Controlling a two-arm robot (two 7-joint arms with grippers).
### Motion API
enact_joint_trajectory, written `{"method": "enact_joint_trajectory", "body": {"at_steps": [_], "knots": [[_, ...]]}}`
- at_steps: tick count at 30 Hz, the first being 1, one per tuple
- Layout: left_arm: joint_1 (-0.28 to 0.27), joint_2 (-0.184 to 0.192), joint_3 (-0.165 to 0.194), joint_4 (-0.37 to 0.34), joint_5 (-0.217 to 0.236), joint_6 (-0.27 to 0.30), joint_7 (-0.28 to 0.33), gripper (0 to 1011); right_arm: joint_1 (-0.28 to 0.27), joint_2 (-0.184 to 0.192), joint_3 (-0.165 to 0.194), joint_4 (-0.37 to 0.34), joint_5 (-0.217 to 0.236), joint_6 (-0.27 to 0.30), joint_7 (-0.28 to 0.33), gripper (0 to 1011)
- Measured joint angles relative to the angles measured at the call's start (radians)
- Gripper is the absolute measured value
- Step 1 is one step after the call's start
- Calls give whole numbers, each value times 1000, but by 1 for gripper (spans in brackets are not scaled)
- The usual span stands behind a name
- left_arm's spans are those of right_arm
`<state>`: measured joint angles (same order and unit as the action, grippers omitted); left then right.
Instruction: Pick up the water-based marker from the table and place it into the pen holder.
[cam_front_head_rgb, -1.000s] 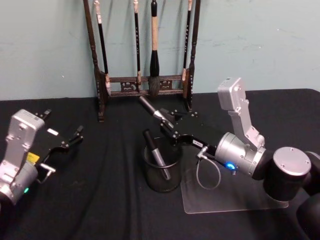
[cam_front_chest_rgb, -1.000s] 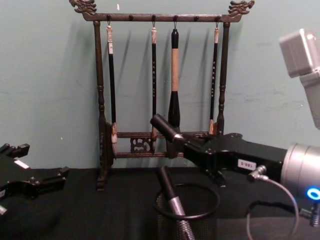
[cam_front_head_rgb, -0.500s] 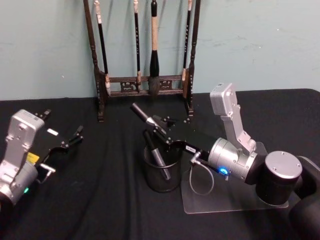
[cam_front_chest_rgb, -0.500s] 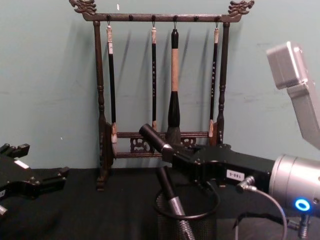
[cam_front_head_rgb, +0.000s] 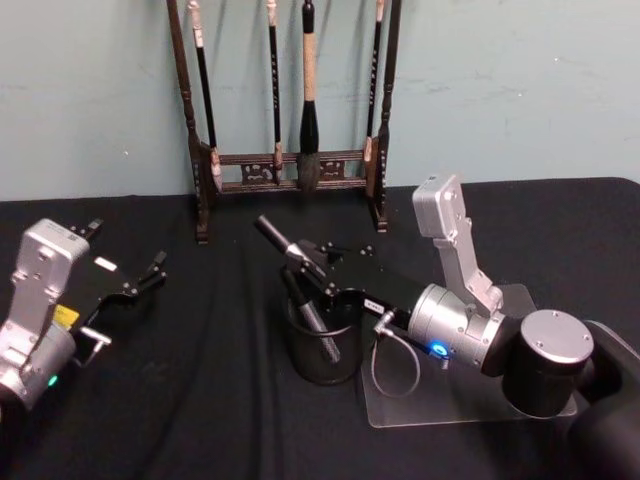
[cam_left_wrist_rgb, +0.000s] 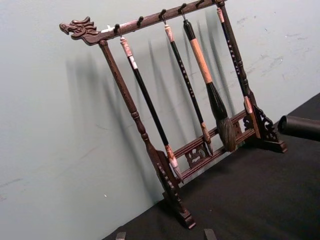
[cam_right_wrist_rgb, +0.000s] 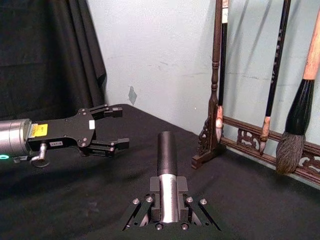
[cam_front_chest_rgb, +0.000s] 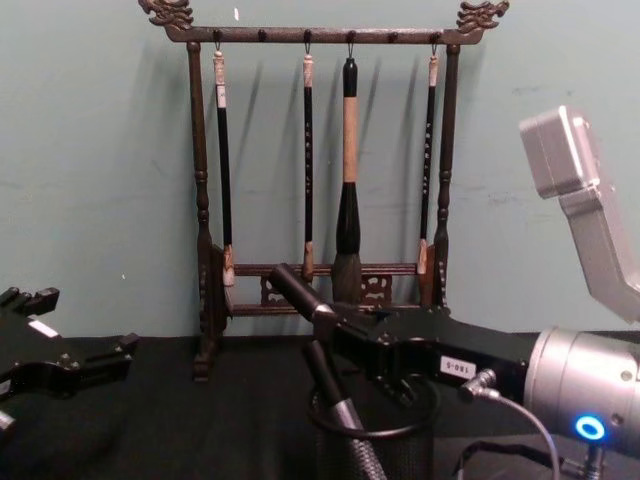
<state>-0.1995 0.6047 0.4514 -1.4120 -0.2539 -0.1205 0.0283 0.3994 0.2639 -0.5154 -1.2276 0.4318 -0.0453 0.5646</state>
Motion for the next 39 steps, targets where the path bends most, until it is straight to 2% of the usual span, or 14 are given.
{"method": "enact_joint_trajectory", "body": {"at_steps": [16,18,19,22,23,24,26,27,31,35,36,37,39], "knots": [[0,0,0,0,0,0,0,1009,-6,2,1,-5,0,0,-12,217],[0,0,0,0,0,0,0,1009,-6,2,1,-5,0,0,-11,309],[0,0,0,0,0,0,0,1009,-6,2,1,-5,0,0,-11,309],[0,0,0,0,0,0,0,1009,-5,2,1,-5,0,0,-11,424],[0,0,0,0,0,0,0,1009,-5,2,1,-5,0,0,-11,424],[0,0,0,0,0,0,0,1009,-5,2,1,-5,0,0,-11,512],[0,0,0,0,0,0,0,1009,-5,2,1,-5,0,0,-11,512],[0,0,0,0,0,0,0,1009,-5,2,1,-5,-1,0,-11,617],[0,0,0,0,0,0,0,1009,-5,2,1,-5,-1,0,-10,697],[0,0,0,0,0,0,0,1009,-5,2,1,-5,-1,0,-10,883],[0,0,0,0,0,0,0,1009,-5,2,1,-5,-1,0,-10,883],[0,0,0,0,0,0,0,1009,-5,2,1,-5,-1,1,-10,943],[0,0,0,0,0,0,0,1009,-5,2,1,-5,-1,1,-10,985]]}}
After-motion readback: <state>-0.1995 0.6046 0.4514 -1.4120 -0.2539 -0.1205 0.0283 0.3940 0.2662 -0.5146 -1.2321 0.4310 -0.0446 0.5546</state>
